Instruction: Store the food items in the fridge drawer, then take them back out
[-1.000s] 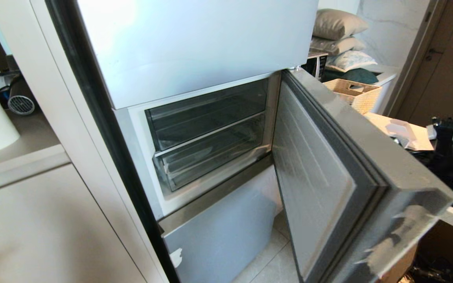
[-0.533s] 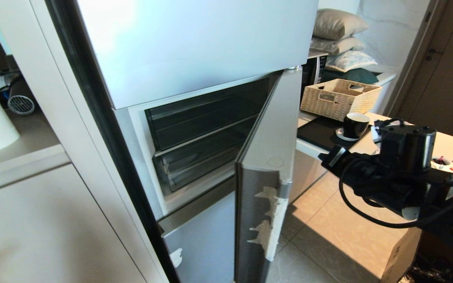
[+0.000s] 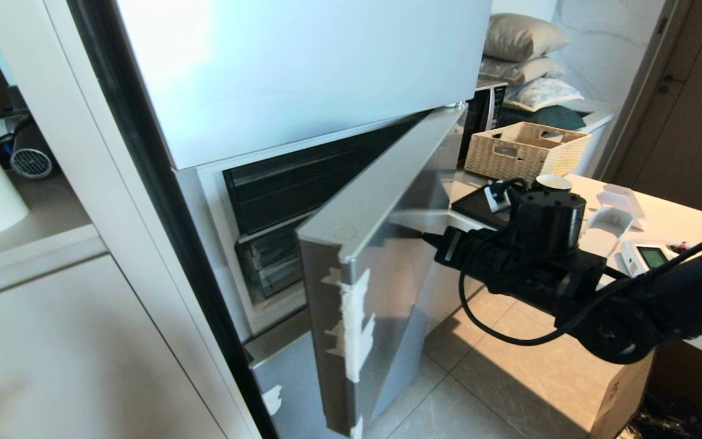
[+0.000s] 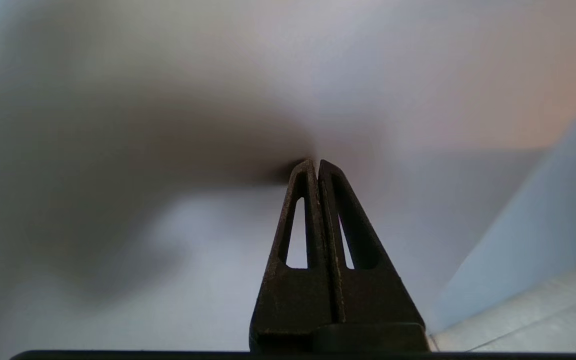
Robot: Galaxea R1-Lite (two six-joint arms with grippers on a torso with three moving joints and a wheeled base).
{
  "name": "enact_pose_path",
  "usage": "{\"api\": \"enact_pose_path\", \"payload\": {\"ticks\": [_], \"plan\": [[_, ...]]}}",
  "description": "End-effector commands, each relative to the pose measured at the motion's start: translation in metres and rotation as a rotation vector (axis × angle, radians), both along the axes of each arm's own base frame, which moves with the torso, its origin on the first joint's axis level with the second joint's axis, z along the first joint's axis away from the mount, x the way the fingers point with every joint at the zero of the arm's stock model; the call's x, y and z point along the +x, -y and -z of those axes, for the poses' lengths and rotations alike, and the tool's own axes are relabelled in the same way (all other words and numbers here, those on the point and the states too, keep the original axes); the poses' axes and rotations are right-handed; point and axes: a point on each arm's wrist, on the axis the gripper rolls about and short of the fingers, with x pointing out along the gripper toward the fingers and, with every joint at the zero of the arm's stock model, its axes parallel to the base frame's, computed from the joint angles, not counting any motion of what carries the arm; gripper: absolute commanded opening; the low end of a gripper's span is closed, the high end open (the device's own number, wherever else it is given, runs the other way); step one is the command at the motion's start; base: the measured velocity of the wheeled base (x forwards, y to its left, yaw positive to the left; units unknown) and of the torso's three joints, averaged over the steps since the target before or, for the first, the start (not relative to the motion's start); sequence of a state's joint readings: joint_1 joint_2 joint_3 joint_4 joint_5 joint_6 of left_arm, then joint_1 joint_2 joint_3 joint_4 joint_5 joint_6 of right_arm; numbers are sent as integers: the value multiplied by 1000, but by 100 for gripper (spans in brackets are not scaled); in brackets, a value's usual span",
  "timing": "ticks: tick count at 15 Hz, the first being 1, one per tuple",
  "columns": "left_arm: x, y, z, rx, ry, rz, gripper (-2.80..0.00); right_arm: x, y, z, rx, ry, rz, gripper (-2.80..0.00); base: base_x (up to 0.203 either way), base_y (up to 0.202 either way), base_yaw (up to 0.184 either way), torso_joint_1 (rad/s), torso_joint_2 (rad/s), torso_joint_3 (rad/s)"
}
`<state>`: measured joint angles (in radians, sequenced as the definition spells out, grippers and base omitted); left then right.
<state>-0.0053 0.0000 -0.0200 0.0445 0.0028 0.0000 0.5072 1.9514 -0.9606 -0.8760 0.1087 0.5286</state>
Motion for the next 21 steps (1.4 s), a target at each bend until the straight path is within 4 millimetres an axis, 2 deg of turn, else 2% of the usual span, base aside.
{"api": "enact_pose_path", "payload": {"ticks": [1,4,6,8,11,15,17,19,21], "plan": [[0,0,0,0,-3,1,-280,19,-14,16,-11,-4,-97,-280,0,0,0,0,0,0],[0,0,0,0,-2,1,-280,45,-33,20,21,29,-311,-280,0,0,0,0,0,0],[0,0,0,0,-2,1,-280,44,-36,17,22,42,-343,-280,0,0,0,0,0,0],[0,0,0,0,-2,1,-280,33,-30,4,28,58,-335,-280,0,0,0,0,0,0],[0,0,0,0,-2,1,-280,2,-12,-21,35,82,-326,-280,0,0,0,0,0,0],[0,0,0,0,-2,1,-280,-25,-2,-23,25,66,-345,-280,0,0,0,0,0,0],[0,0,0,0,-2,1,-280,-60,19,-36,-17,126,-288,-280,0,0,0,0,0,0],[0,0,0,0,-2,1,-280,-99,47,-27,-132,148,-125,-280,0,0,0,0,0,0],[0,0,0,0,-2,1,-280,-139,84,-29,-212,207,55,-280,0,0,0,0,0,0]]}}
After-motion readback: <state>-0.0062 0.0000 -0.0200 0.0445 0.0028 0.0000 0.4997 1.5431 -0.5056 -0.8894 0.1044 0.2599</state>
